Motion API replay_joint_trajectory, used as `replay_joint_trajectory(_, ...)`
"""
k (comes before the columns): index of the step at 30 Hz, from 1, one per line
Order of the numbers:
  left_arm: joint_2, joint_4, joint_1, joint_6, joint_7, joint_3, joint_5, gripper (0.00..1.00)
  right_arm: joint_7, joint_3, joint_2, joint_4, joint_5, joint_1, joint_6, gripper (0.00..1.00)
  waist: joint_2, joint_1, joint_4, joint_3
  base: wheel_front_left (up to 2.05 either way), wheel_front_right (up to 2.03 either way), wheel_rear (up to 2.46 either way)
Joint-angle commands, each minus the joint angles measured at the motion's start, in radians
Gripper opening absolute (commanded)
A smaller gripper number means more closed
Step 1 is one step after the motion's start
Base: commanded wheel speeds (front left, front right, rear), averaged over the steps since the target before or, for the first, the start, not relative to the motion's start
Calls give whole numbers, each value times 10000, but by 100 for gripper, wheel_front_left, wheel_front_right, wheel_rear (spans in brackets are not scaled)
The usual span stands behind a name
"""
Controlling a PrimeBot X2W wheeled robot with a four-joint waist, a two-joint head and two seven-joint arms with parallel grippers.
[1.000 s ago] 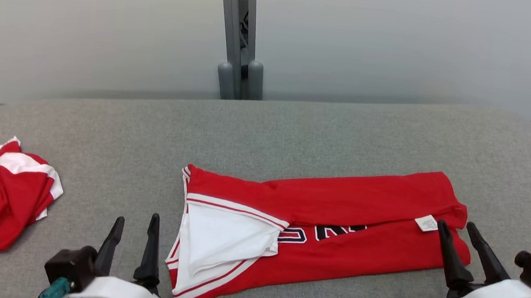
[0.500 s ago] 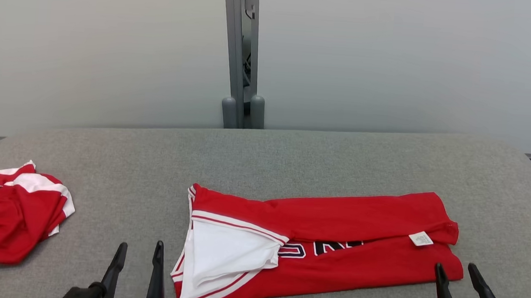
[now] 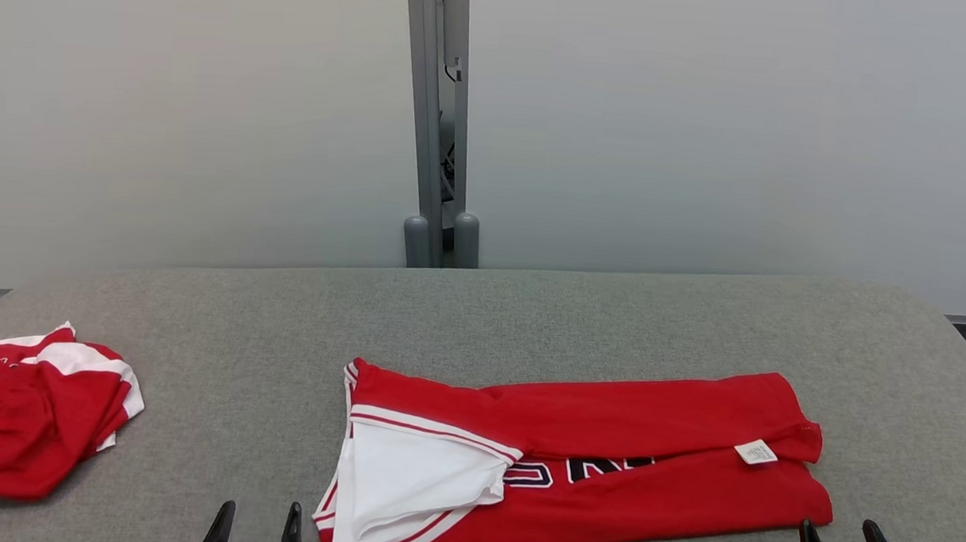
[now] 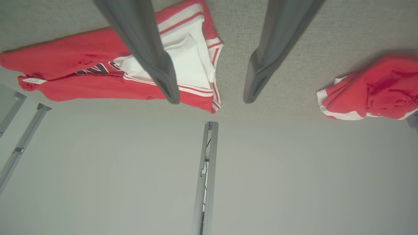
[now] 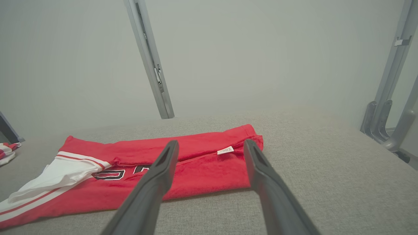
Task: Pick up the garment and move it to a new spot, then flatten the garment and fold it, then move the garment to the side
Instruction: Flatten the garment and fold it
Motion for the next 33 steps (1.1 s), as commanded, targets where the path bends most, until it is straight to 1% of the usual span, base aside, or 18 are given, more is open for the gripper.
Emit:
replay_joint_trajectory(1,-26,46,168,-125,-38,158,142,100,-56,-18,-63,-62,-229,124,-4,100,-1,0,9,-47,0,0,0)
replay_joint_trajectory(8,-213,259,299,-445,-38,419,367,100,-56,-70,29,-128,-358,258,-4,100,-1,0,54,-87,0,0,0)
replay_joint_trajectory(12,-262,336,267,-538,-38,547,426,100,-56,-74,56,-117,-360,262,-4,100,-1,0,53,-55,0,0,0)
replay_joint_trajectory(28,-350,426,64,-682,-38,634,603,100,-56,-117,53,-49,-429,168,-4,100,-1,0,159,38,0,0,0)
replay_joint_trajectory(31,-353,399,-23,-710,-38,577,606,100,-56,-140,43,107,-353,-48,-4,100,-1,0,180,128,0,0,0)
replay_joint_trajectory(33,-353,377,-95,-740,-38,541,603,100,-55,-165,61,441,-133,-314,-4,100,-1,0,176,231,0,0,0)
